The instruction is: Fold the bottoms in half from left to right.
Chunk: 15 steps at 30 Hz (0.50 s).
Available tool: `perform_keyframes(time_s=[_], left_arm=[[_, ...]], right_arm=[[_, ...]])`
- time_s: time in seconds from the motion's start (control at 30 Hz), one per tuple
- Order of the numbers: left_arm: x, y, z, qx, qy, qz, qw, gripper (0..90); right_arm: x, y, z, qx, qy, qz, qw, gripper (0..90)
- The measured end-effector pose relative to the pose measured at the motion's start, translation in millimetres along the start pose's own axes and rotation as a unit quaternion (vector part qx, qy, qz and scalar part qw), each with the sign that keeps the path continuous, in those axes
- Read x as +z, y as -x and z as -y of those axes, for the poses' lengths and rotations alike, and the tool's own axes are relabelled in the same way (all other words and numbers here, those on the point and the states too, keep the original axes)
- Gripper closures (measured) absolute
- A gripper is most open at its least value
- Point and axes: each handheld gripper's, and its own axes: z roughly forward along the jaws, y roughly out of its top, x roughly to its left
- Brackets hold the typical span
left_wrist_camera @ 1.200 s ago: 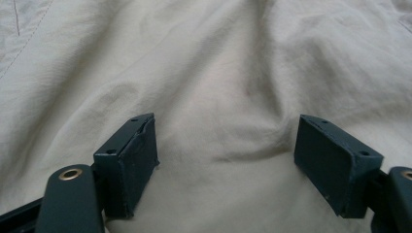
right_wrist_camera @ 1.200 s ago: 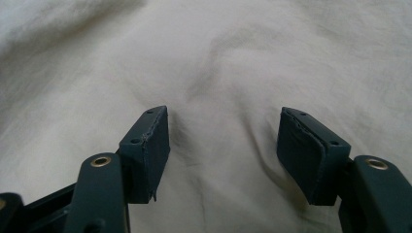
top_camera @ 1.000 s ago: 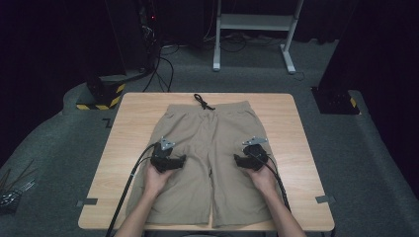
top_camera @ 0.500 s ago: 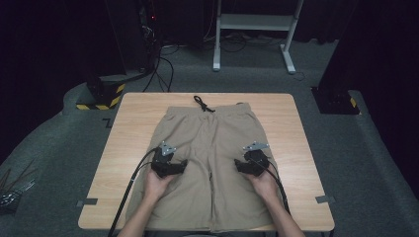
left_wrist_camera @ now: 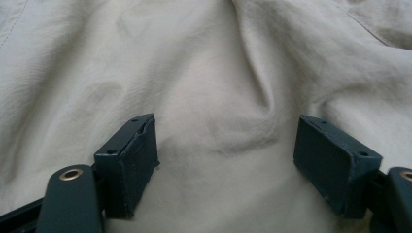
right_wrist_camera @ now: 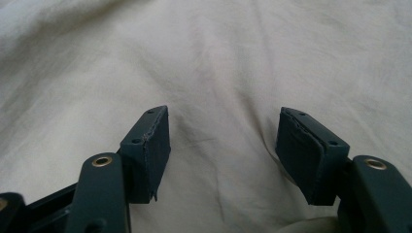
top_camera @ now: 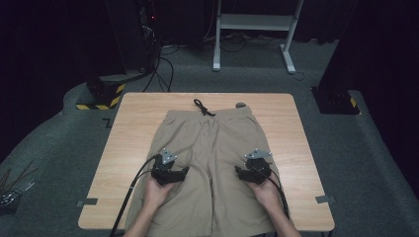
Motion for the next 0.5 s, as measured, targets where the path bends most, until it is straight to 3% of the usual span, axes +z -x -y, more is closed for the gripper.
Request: perform_keyframes(time_s=[0.5], left_arm=[[-17.5, 16.2, 15.7, 0.010, 0.001, 0.016, 0.9998, 24.0]], right_arm=[[-20.6, -16.0, 22.0, -0.006, 0.001, -0.007, 1.0000, 37.1]])
